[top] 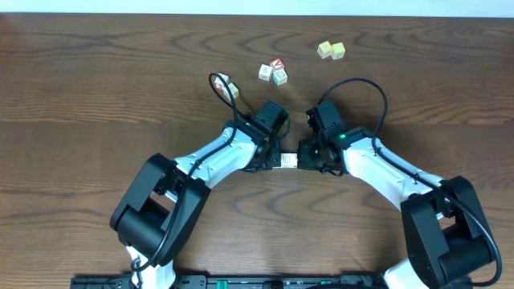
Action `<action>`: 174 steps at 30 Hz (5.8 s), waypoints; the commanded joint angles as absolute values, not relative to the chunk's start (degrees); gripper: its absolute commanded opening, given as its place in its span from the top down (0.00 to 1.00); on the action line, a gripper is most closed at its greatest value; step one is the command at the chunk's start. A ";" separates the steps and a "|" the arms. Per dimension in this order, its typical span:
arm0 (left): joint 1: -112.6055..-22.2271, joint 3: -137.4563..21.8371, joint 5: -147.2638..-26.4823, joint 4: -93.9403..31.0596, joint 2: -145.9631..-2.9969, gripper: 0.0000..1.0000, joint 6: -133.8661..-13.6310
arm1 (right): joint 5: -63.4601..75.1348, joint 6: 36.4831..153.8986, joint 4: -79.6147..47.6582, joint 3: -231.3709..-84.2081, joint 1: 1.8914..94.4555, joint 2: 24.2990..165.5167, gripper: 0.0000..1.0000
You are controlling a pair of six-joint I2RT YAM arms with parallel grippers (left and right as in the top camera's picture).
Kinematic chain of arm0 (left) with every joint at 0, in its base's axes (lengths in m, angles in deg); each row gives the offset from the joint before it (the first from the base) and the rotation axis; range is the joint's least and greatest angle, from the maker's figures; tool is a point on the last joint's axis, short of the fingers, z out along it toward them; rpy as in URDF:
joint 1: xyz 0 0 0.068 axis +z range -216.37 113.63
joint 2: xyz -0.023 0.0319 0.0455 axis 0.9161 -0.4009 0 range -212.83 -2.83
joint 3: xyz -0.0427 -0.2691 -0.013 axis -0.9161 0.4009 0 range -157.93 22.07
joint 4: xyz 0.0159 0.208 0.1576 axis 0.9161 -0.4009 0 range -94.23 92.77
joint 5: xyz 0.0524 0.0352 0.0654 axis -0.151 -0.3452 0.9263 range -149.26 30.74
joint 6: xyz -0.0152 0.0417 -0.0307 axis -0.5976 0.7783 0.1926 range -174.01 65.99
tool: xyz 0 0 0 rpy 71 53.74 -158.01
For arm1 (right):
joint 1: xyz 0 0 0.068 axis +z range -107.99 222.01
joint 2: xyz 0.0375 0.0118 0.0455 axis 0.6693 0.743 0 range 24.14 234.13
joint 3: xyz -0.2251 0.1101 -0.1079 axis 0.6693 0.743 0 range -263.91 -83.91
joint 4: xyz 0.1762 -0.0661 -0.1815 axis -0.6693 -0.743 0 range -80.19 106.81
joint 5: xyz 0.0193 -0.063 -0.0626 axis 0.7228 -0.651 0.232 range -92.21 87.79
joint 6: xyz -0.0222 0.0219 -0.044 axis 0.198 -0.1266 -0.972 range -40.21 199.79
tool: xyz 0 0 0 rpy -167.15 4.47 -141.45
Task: Lift 3 blocks
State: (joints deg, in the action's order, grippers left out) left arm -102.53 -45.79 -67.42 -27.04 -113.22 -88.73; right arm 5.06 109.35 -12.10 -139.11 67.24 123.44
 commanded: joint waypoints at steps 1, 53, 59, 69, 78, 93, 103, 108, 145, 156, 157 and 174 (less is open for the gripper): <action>-102.38 -46.92 -63.07 -28.57 -113.16 0.92 -88.56 | 0.76 109.49 -12.58 -138.59 67.94 122.72 0.99; -83.47 -47.58 -59.66 -52.30 -76.13 0.25 -84.71 | 1.08 108.48 -67.42 -155.55 62.35 96.51 0.01; -83.47 -47.58 -59.66 -52.30 -76.13 0.25 -84.71 | 1.08 108.46 -67.64 -155.53 62.35 96.51 0.01; -83.47 -47.58 -59.66 -52.32 -76.13 0.25 -84.71 | -3.03 103.58 -60.60 -154.57 61.47 94.90 0.01; -83.47 -47.58 -59.66 -52.32 -76.13 0.25 -84.71 | 1.26 96.15 -37.17 -139.13 52.97 77.43 0.01; -83.47 -47.58 -59.66 -52.30 -76.13 0.25 -84.71 | 6.92 93.03 -4.62 -104.10 43.11 41.74 0.01; -83.47 -47.58 -59.66 -52.30 -76.13 0.25 -84.71 | 6.53 92.96 7.97 -92.54 43.18 28.34 0.01; -83.47 -47.58 -59.66 -52.32 -76.13 0.25 -84.71 | 5.13 92.98 9.89 -89.41 43.20 24.39 0.01; -83.47 -47.58 -59.66 -52.32 -76.13 0.24 -84.71 | 3.20 92.57 12.93 -84.23 43.20 24.43 0.01; -83.47 -47.58 -59.66 -52.32 -76.13 0.24 -84.71 | 3.20 92.57 12.93 -84.23 43.20 24.43 0.01; -83.47 -47.58 -59.66 -52.30 -76.13 0.24 -84.71 | 3.20 92.57 12.93 -84.23 43.20 24.43 0.01; -83.47 -47.58 -59.66 -52.32 -76.13 0.24 -84.71 | 1.85 82.60 12.71 -84.23 43.20 24.41 0.01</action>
State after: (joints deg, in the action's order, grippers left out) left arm -83.71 -46.53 -60.36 -52.30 -76.06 -85.10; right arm 2.99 89.77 13.08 -84.36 43.68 24.82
